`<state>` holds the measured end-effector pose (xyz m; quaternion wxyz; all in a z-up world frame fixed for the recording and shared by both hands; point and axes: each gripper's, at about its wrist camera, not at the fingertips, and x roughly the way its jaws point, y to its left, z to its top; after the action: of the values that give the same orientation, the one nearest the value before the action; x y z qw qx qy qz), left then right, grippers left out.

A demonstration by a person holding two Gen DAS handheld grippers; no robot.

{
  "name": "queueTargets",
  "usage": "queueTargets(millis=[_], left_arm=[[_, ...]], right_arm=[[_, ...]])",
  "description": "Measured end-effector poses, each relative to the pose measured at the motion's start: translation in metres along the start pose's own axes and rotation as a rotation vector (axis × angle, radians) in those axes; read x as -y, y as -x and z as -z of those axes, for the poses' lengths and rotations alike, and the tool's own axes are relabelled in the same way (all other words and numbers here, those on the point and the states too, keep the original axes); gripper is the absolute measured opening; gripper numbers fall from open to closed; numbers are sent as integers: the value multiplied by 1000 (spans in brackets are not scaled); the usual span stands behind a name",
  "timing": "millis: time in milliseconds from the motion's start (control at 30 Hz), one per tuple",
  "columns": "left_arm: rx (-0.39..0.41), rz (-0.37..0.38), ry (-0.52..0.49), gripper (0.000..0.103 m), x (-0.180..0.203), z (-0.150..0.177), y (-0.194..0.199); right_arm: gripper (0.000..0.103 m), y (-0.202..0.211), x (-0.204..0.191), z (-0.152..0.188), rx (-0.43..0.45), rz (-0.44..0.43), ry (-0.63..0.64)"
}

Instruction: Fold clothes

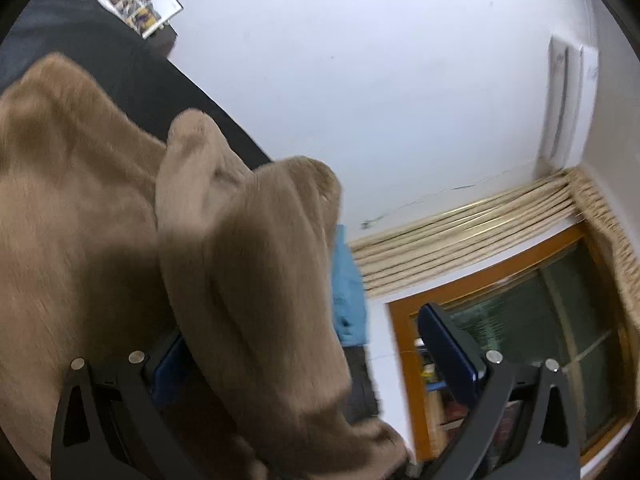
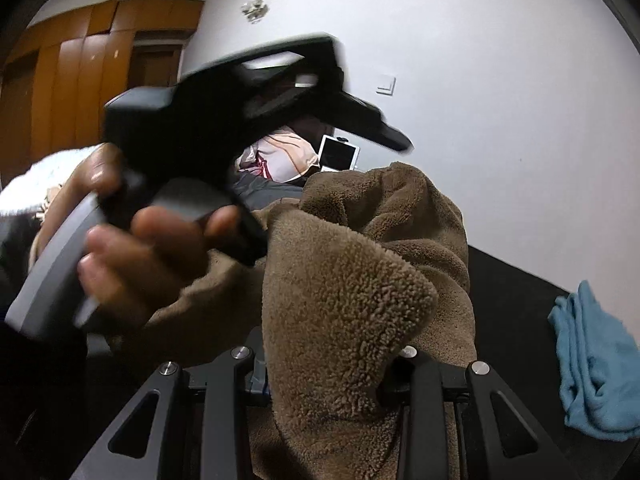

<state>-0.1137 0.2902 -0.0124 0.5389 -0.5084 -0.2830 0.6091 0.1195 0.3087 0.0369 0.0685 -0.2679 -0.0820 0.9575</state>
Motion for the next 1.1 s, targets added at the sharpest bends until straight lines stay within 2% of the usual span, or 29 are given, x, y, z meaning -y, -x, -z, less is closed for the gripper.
queueTargets(millis=[67,133,167,200,300,367,533,667,800,967,1100], left_arm=[[-31,-60,-16,102,0,-5,-8],[-41,-96,-24,93,0,-5,-9],[-51,-110,-21,79,-1,-6,-10],[-63,-124,-15,60,-2,-7,-12],[-80,-138,4,38,-2,-14,-19],[-84,-145,-13,33,7,-20,-20],[-69,-157,-73,31,39,-40,-12],[-46,-183,-134,31,56,-48,23],[-16,-205,-145,31,41,-48,61],[17,-232,-107,31,-8,-46,116],[37,-251,-68,32,-40,-42,132]], right_arm=[[35,4,2,5,2,-2,-3],[35,7,4,7,7,-2,-13],[35,8,5,7,11,1,-17],[35,9,6,7,14,5,-19],[35,12,8,6,24,26,-27],[35,14,11,2,30,37,-34],[35,24,10,-17,72,60,-38],[35,32,-7,-32,109,57,-15],[35,28,-37,-37,124,39,42],[35,11,-82,-35,108,7,129],[35,-2,-114,-30,102,4,201]])
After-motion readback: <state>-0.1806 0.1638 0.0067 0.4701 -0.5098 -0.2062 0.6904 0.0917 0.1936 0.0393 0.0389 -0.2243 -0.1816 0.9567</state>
